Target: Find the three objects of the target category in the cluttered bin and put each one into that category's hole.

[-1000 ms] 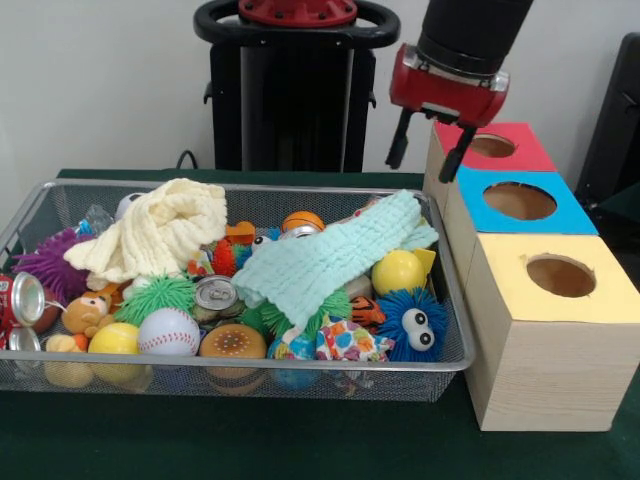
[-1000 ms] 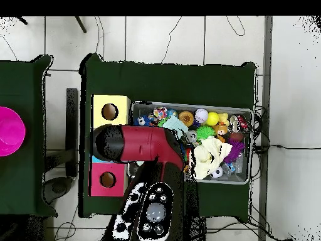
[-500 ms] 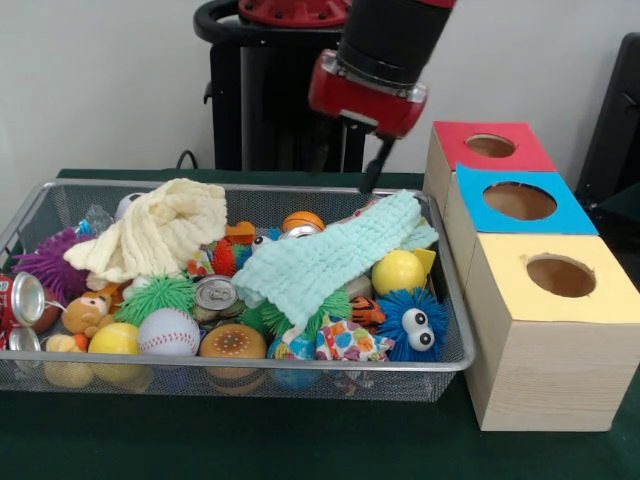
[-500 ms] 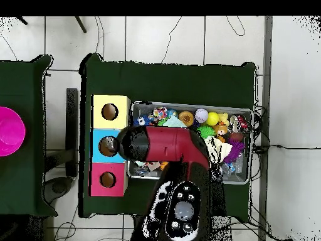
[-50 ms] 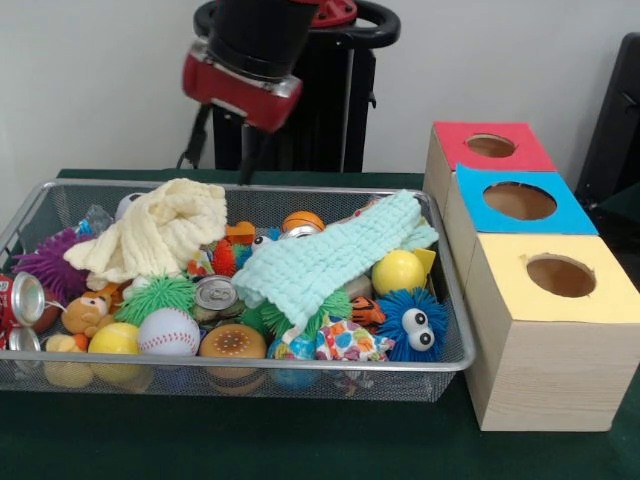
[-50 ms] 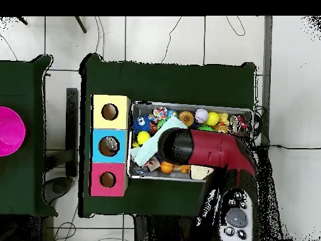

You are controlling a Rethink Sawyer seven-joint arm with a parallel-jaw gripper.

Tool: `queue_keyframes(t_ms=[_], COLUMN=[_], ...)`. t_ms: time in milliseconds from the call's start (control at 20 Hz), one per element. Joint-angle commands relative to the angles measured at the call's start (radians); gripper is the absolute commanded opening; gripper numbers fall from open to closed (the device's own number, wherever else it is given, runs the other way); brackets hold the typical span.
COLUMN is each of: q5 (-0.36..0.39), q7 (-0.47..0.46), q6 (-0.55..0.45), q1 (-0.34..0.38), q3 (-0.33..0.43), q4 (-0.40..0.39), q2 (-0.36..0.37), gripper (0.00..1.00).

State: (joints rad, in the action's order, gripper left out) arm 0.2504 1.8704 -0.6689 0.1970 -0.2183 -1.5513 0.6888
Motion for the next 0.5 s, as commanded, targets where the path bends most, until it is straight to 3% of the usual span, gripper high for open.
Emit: queue_keyframes(t_ms=[50,500], q5=[0.133,0.220], q7=[-0.225,-0.219], q6=[0.075,0.098], q1=[0.125,0.243], q3=[0.127,0.194], q4=[-0.106,-0.140], q2=[0.018,0.019], gripper=[1.00,1.00])
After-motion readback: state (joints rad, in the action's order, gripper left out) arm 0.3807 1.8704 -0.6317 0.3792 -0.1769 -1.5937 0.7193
